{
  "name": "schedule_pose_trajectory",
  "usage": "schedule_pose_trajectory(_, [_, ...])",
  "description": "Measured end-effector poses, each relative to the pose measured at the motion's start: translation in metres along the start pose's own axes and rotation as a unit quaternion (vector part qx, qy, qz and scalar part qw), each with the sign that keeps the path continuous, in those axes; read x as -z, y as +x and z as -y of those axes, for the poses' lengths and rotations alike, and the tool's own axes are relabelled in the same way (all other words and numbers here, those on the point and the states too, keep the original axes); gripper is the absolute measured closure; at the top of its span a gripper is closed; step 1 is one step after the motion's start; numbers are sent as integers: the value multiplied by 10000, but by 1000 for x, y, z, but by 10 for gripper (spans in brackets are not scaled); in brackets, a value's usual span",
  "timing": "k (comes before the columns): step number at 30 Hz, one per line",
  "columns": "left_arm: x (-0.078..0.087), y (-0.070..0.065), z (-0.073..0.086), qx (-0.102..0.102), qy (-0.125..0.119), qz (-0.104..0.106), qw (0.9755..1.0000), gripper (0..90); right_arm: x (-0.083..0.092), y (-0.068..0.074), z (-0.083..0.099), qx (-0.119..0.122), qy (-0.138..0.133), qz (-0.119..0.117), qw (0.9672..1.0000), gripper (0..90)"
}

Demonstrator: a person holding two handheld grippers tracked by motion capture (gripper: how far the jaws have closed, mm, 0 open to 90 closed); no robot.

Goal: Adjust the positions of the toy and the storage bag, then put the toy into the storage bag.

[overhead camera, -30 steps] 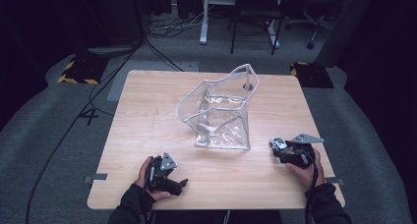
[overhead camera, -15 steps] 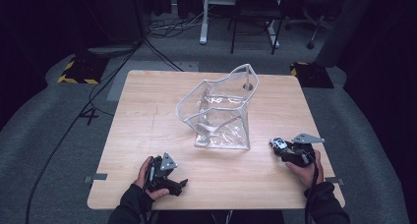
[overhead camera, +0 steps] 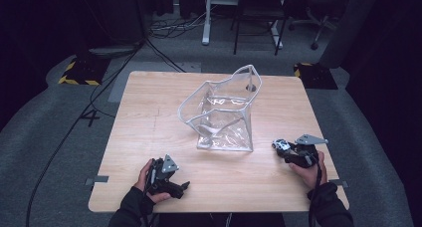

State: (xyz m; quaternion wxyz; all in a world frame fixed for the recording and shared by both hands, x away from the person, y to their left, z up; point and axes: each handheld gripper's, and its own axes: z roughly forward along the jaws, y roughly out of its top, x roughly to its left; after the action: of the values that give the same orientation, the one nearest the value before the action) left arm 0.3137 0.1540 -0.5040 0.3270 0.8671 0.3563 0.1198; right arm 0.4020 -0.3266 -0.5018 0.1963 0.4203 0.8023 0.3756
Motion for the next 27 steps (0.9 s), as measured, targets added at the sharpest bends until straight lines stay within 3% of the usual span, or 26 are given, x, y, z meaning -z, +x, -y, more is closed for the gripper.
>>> schedule_pose_trajectory(24, [1,1,0,-8,27,30,10000,5,-1,1,-1,24,-9,60,10000,478])
schedule_pose_trajectory(27, [0,0,0,2,5,25,10000,3,1,-2,0,-81,-24,-38,10000,479])
